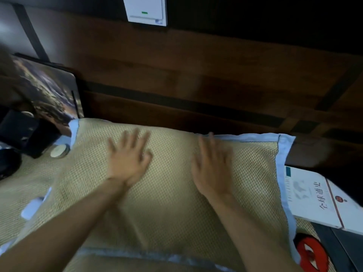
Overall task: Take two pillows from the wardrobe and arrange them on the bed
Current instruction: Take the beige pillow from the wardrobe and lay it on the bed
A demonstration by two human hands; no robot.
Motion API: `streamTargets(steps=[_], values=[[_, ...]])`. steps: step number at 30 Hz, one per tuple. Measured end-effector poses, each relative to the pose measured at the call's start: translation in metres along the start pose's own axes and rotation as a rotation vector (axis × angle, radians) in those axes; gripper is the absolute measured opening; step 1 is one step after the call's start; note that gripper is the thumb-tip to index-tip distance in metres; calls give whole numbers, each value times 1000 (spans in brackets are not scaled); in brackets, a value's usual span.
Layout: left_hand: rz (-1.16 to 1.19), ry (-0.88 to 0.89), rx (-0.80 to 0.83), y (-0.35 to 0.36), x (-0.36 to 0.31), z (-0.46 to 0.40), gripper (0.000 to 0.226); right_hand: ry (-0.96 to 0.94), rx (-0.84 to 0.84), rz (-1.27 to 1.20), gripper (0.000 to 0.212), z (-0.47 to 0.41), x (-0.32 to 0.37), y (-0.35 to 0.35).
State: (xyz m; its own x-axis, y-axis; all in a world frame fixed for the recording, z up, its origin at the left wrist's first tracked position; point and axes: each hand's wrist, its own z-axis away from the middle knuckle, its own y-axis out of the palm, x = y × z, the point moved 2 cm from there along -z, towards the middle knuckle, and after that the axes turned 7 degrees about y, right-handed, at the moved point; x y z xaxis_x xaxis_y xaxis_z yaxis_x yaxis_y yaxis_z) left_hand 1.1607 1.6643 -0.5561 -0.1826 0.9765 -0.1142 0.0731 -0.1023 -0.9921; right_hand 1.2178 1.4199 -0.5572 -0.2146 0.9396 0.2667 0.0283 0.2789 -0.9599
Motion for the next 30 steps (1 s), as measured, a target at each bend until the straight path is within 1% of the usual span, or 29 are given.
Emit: streamTargets(steps=[1,2,4,7,9,11,13,14,15,16,17,18,19,20,21,22,23,25,27,28,30], values=[[14,96,4,8,-28,-14,56,-31,35,3,60,-13,23,11],[36,139,7,15,-46,-27,54,-26,79,20,59,-24,34,20],[53,107,9,24,-41,-48,53,35,90,88,62,-37,14,32],[-5,-3,-38,39,25,-46,56,119,44,161,68,-31,-64,29],[7,-141,-57,40,76,-38,60,186,78,146,68,-20,-108,20],[73,-272,-29,35,118,-28,62,246,156,83,66,-11,-135,12],[114,-373,41,19,129,-13,66,304,248,38,67,-10,-146,0],[106,-383,55,10,119,-3,67,318,262,32,68,-9,-144,-8],[84,-339,35,1,97,6,65,297,237,31,69,-5,-134,-18],[58,-239,20,-8,63,16,61,234,174,27,68,3,-116,-25],[26,-113,11,-11,20,29,58,144,107,11,67,19,-92,-28],[-6,18,14,-8,-25,43,57,47,83,-19,65,41,-66,-27],[-38,139,19,4,-65,58,57,-45,97,-45,65,66,-44,-19],[-57,215,31,16,-92,71,57,-109,131,-53,64,91,-30,-8],[-58,228,52,24,-97,80,57,-145,162,-32,65,109,-30,0],[-31,169,52,29,-79,80,56,-146,174,-4,66,118,-44,6],[-10,70,28,33,-47,79,55,-102,160,13,68,121,-71,11],[-23,-79,11,36,19,85,55,60,157,31,71,129,-142,11],[20,-197,53,35,66,95,55,276,239,-24,68,146,-201,7],[42,-252,66,33,76,98,55,341,298,-57,66,152,-215,8],[74,-347,88,23,63,98,59,367,357,-89,66,162,-220,5]])
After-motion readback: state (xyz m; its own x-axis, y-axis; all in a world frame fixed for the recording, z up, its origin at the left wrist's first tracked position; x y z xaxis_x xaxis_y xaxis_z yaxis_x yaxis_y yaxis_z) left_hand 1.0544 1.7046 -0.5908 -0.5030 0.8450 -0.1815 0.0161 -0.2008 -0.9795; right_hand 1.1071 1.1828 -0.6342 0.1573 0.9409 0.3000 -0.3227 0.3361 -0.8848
